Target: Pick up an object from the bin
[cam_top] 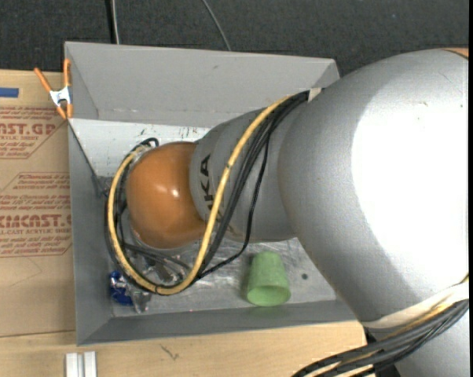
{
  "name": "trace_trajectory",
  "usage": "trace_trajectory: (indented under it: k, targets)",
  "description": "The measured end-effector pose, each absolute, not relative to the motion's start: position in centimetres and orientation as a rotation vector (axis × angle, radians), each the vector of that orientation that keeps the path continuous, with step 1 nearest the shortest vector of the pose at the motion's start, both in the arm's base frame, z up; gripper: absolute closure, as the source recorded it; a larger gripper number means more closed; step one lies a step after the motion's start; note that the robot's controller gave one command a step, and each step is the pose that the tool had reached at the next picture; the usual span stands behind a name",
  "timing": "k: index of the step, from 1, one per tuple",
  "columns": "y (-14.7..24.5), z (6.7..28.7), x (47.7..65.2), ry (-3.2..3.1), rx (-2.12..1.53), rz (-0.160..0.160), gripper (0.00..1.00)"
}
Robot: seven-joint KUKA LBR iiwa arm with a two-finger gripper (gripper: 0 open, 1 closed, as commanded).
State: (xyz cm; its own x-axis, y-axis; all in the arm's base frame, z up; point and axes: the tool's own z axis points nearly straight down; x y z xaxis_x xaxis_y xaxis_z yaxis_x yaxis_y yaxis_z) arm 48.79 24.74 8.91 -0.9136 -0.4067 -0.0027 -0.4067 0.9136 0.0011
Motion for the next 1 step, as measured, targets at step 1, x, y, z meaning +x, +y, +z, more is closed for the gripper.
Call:
trace_trajectory:
  k: [1]
  targets:
    - [24.90,19.33,48.92,3.063,-0.653,0.004,1.00]
